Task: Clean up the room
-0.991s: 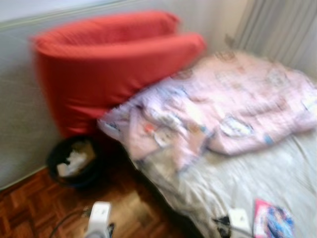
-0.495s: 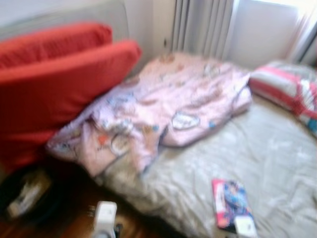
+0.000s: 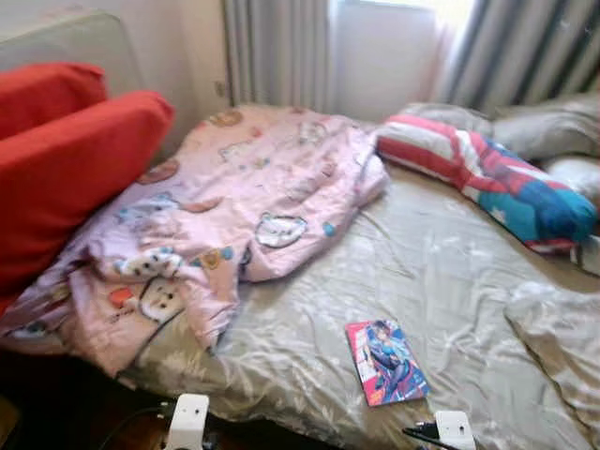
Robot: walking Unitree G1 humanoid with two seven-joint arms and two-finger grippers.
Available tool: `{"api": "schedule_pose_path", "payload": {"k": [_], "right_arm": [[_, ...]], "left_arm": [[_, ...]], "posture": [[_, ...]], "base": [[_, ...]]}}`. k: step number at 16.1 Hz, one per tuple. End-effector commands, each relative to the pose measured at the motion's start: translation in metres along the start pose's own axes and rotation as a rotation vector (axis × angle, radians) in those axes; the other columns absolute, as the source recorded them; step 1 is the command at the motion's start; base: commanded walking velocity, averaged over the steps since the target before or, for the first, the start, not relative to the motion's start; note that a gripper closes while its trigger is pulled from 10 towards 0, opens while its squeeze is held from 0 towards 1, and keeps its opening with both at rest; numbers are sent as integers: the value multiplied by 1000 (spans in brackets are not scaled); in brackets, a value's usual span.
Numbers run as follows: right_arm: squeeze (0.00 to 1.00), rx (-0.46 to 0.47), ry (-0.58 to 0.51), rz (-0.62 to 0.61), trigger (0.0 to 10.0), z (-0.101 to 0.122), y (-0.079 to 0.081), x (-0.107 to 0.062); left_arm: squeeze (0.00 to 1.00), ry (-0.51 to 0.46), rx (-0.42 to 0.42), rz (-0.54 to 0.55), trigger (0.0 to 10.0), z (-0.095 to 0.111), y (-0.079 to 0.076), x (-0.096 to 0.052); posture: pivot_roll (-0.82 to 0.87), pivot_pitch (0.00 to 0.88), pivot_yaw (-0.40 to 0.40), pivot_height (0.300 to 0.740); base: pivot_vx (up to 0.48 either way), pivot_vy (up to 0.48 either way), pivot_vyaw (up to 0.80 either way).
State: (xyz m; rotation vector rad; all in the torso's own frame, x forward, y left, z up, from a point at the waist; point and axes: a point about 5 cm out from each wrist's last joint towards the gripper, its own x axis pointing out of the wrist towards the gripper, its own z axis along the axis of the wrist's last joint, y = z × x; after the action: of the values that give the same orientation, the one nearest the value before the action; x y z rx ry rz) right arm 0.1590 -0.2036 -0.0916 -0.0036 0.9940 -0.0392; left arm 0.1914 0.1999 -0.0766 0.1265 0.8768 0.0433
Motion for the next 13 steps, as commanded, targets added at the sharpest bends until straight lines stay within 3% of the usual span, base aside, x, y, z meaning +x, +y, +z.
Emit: {"api": "schedule_pose_path", "payload": {"k": [1,11,13], "right_arm": [[0,6,-3,-1,10000,2,1,1],[0,19,2,2,10000,-2,13,1],[0,20,-10,-3,10000,0,11,1]], "left_arm": [[0,42,24,-2,10000,-8,3,-2],[0,44,30,-7,10000,-5,2,0],[0,40,26,-7,10000,-3,1,0]], "posture": [[39,0,-11,740],[25,0,-5,740],[26,0,-10,740]], "base": [[0,0,-781],[0,0,-781],[0,0,0]]}}
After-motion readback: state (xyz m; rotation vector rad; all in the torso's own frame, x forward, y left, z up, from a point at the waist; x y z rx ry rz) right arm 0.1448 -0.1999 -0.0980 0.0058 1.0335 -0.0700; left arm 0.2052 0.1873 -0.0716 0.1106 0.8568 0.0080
